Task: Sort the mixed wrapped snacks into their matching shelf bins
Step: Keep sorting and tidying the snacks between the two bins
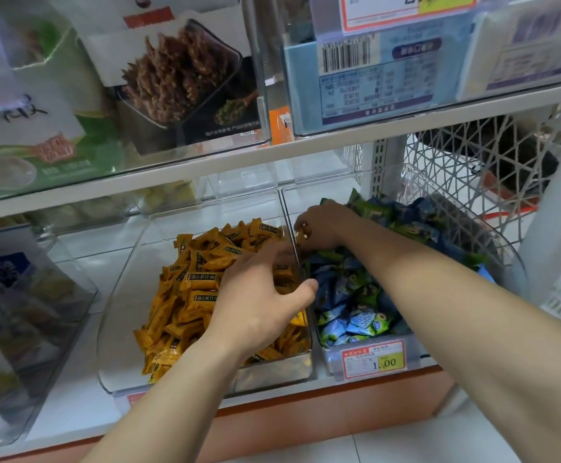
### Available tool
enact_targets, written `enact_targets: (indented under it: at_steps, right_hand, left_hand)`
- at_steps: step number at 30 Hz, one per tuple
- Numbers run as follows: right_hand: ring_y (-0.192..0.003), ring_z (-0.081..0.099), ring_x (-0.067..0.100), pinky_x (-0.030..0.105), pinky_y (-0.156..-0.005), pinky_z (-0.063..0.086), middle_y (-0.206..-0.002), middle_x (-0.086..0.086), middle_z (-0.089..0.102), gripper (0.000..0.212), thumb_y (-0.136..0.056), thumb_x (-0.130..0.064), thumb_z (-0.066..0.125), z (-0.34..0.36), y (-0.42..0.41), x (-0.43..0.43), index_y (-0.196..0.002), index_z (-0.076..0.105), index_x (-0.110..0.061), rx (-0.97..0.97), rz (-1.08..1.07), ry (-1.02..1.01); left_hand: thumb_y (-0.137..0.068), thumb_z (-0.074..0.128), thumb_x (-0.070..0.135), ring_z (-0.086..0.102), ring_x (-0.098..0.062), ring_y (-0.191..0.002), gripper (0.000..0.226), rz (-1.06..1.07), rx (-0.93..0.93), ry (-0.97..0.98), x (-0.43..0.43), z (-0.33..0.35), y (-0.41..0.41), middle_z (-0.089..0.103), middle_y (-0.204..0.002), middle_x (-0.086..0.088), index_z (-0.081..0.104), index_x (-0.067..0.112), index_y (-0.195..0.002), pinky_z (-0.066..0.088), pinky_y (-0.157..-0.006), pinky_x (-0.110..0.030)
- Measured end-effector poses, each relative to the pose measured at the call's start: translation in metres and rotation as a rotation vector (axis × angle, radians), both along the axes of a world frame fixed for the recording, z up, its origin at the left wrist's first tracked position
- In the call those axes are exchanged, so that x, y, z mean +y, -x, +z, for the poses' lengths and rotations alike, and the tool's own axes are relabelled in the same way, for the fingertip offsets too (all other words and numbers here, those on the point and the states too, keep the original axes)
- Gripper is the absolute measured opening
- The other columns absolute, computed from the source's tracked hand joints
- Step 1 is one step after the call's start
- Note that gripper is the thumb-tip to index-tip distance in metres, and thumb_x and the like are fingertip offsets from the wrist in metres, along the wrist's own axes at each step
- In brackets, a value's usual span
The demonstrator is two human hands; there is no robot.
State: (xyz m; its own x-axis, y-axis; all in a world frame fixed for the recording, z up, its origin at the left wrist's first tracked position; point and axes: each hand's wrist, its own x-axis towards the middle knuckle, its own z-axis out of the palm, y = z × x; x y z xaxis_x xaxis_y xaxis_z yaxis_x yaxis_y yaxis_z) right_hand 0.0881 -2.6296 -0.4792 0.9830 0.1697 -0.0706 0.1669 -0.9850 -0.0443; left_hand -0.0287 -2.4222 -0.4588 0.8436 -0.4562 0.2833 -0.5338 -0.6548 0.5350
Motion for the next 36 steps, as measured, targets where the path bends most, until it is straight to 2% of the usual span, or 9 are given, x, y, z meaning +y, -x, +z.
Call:
enact_targets:
  at_steps: [3,8,11,14,16,19,24,32,36]
  right_hand:
    - [-0.101,0.062,0.022,0.033,-0.081,0.047,-0.116,-0.001,0.067,0.034,-0.087,-0.047,0.063,-0.001,0.004,0.005,-0.116,0.066,-0.03,-0.047,0.013,-0.025]
    - [-0.1,0.061,0.02,0.034,-0.082,0.048,-0.111,-0.002,0.067,0.031,-0.085,-0.038,0.07,0.016,0.028,-0.001,-0.114,0.068,-0.027,-0.152,-0.013,-0.347]
    - [-0.096,0.063,0.017,0.034,-0.083,0.05,-0.102,-0.004,0.07,0.02,-0.083,-0.033,0.073,0.034,0.05,-0.004,-0.102,0.071,-0.025,-0.194,-0.025,-0.595]
    - [-0.093,0.064,0.009,0.021,-0.08,0.048,-0.099,-0.008,0.07,0.016,-0.086,-0.027,0.072,0.044,0.075,-0.01,-0.102,0.072,-0.028,-0.22,-0.056,-0.745]
    - [-0.092,0.061,0.005,0.013,-0.079,0.042,-0.098,-0.013,0.067,0.017,-0.089,-0.029,0.07,0.044,0.09,-0.014,-0.106,0.072,-0.026,-0.178,-0.045,-0.708]
    - [-0.096,0.053,0.006,0.021,-0.088,0.036,-0.099,-0.013,0.061,0.023,-0.094,-0.033,0.064,0.041,0.104,-0.012,-0.111,0.072,-0.02,-0.155,-0.059,-0.642]
    - [-0.096,0.064,0.033,0.041,-0.079,0.05,-0.103,0.019,0.07,0.033,-0.091,-0.026,0.065,0.04,0.103,-0.002,-0.107,0.067,0.003,0.041,-0.057,-0.57]
    - [-0.09,0.066,0.019,0.044,-0.081,0.057,-0.104,-0.002,0.07,0.039,-0.078,-0.043,0.074,0.03,0.108,0.019,-0.111,0.068,-0.024,0.036,-0.012,-0.255]
    - [-0.082,0.065,0.023,0.035,-0.07,0.052,-0.089,0.003,0.068,0.03,-0.079,-0.038,0.075,0.039,0.115,0.016,-0.095,0.067,-0.014,-0.034,-0.054,-0.367]
  left_hand:
    - [-0.071,0.053,0.072,0.049,-0.003,-0.111,0.051,0.008,-0.009,-0.005,-0.001,-0.001,-0.001,0.042,-0.095,0.043,0.042,0.052,-0.117,0.047,-0.088,-0.028]
    - [-0.069,0.053,0.075,0.045,0.002,-0.102,0.043,0.008,0.014,0.001,0.001,0.0,-0.002,0.039,-0.091,0.048,0.033,0.062,-0.105,0.038,-0.079,-0.016]
    - [-0.069,0.055,0.075,0.051,-0.002,-0.102,0.044,0.006,0.038,0.012,0.001,0.001,-0.003,0.045,-0.093,0.042,0.037,0.058,-0.106,0.044,-0.082,-0.021]
    - [-0.071,0.059,0.071,0.054,-0.004,-0.096,0.036,0.017,0.065,0.025,0.0,0.004,-0.002,0.048,-0.091,0.037,0.042,0.056,-0.099,0.045,-0.079,-0.024]
    - [-0.074,0.061,0.067,0.056,-0.006,-0.096,0.029,0.024,0.066,0.03,-0.002,0.006,0.0,0.049,-0.089,0.036,0.044,0.055,-0.094,0.045,-0.078,-0.025]
    - [-0.078,0.063,0.063,0.059,-0.012,-0.104,0.034,0.046,0.077,0.016,-0.005,0.008,0.007,0.054,-0.098,0.027,0.044,0.051,-0.105,0.049,-0.084,-0.03]
    - [-0.077,0.059,0.068,0.058,-0.015,-0.115,0.062,0.054,0.085,-0.029,0.0,0.005,0.012,0.063,-0.126,0.012,0.051,0.039,-0.132,0.042,-0.083,-0.025]
    - [-0.073,0.056,0.073,0.057,-0.009,-0.116,0.07,0.001,0.103,-0.019,0.005,0.008,0.013,0.062,-0.128,0.015,0.054,0.037,-0.134,0.039,-0.084,-0.021]
    - [-0.077,0.063,0.067,0.054,-0.001,-0.105,0.06,0.006,0.111,0.021,0.006,0.01,0.014,0.057,-0.11,0.028,0.055,0.041,-0.13,0.036,-0.077,-0.012]
